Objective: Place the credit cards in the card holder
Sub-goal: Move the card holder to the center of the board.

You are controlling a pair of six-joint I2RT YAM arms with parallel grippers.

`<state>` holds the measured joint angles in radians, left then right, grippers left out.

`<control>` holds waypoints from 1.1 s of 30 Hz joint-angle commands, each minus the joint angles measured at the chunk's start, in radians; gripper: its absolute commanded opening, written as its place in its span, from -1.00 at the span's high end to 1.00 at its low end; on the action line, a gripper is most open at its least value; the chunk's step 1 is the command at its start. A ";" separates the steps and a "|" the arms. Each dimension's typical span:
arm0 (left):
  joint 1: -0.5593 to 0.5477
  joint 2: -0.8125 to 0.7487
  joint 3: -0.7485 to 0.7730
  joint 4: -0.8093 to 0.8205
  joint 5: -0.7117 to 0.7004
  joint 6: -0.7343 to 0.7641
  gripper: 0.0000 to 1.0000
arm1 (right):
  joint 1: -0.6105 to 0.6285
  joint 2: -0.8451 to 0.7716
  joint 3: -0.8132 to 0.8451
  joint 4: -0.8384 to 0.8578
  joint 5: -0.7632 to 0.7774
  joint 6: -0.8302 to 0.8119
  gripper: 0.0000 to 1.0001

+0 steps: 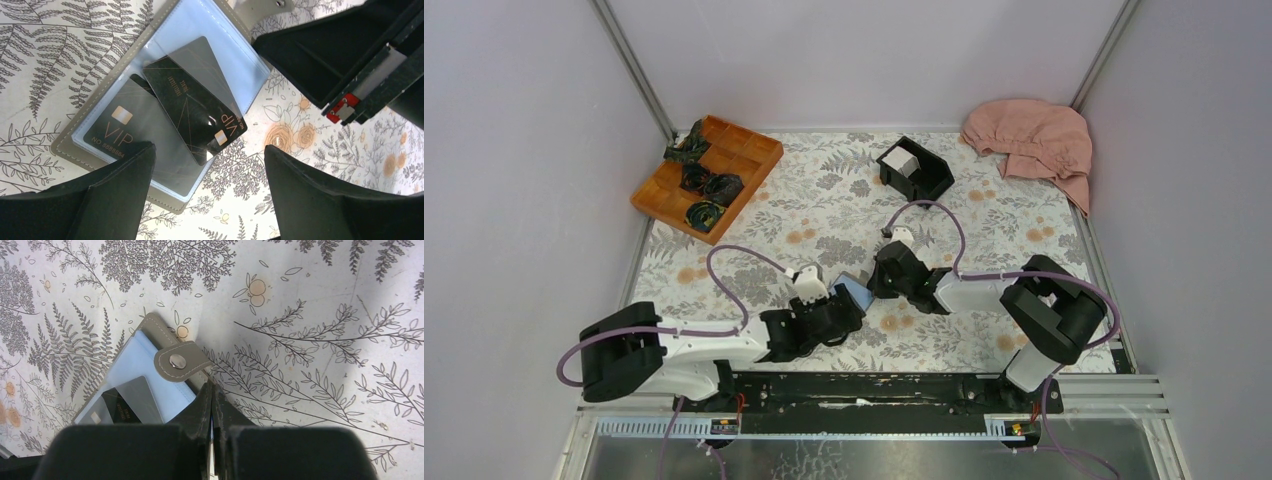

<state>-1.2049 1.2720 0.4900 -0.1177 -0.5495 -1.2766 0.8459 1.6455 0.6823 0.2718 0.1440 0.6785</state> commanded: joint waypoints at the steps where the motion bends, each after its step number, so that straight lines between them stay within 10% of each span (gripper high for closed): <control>1: -0.005 0.055 -0.006 -0.114 -0.068 -0.068 -0.75 | -0.024 0.023 -0.071 -0.215 0.094 -0.041 1.00; 33: 0.293 0.456 0.116 0.349 0.173 0.229 -0.69 | -0.120 0.094 -0.039 -0.168 0.042 -0.040 1.00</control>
<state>-0.9360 1.6203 0.6201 0.2646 -0.5518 -1.0813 0.7452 1.6463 0.6743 0.2859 0.1455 0.6777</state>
